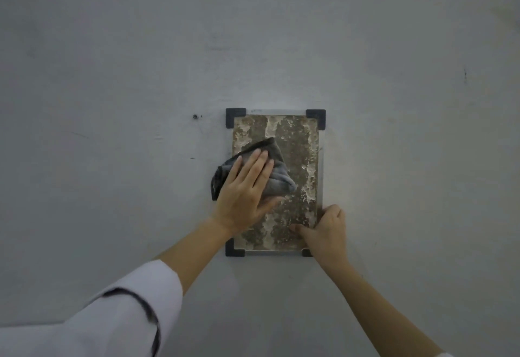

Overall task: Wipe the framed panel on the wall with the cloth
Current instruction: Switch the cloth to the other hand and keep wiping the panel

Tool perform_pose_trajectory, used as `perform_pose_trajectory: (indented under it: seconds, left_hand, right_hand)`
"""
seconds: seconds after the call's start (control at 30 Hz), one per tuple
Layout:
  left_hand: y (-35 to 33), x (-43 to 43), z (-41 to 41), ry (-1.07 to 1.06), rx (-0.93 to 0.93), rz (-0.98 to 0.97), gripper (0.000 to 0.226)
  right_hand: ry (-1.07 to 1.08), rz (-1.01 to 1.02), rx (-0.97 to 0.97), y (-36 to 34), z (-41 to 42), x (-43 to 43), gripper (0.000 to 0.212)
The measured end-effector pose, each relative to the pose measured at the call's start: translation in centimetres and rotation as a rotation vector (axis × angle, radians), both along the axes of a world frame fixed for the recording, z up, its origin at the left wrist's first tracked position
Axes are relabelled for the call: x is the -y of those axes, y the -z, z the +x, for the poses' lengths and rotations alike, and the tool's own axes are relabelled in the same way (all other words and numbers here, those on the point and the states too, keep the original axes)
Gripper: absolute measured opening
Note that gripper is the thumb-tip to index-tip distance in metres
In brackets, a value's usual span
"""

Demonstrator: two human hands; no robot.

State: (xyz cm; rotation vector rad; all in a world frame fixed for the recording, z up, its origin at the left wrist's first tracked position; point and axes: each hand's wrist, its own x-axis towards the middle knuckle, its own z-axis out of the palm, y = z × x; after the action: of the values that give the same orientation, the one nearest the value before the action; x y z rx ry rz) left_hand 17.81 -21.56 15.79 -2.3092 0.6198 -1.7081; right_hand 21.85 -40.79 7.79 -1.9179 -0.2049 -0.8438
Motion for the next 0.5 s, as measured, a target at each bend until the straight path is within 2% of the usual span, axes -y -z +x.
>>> perform_pose_trajectory:
  seconds: [0.07, 0.13, 0.27, 0.4, 0.5]
  left_hand:
    - [1.1, -0.3, 0.0, -0.034, 0.028, -0.008, 0.066]
    - [1.1, -0.7, 0.4, -0.043, 0.072, 0.010, 0.057]
    - [-0.7, -1.1, 1.3, -0.039, 0.173, 0.046, 0.050]
    - [-3.4, -0.8, 1.1, 0.043, 0.174, -0.127, 0.045]
    - [-2.8, -0.5, 0.8, 0.094, 0.145, -0.162, 0.039]
  right_hand:
    - [0.022, -0.026, 0.002, -0.4, -0.4, 0.0, 0.067]
    - [0.039, -0.034, 0.015, -0.6, -0.7, 0.1, 0.064]
    - [0.019, -0.042, -0.010, -0.3, -0.2, 0.1, 0.066]
    - [-0.014, -0.034, -0.005, 0.0, 0.8, 0.3, 0.066]
    - [-0.021, -0.031, 0.010, 0.1, 0.8, 0.4, 0.066]
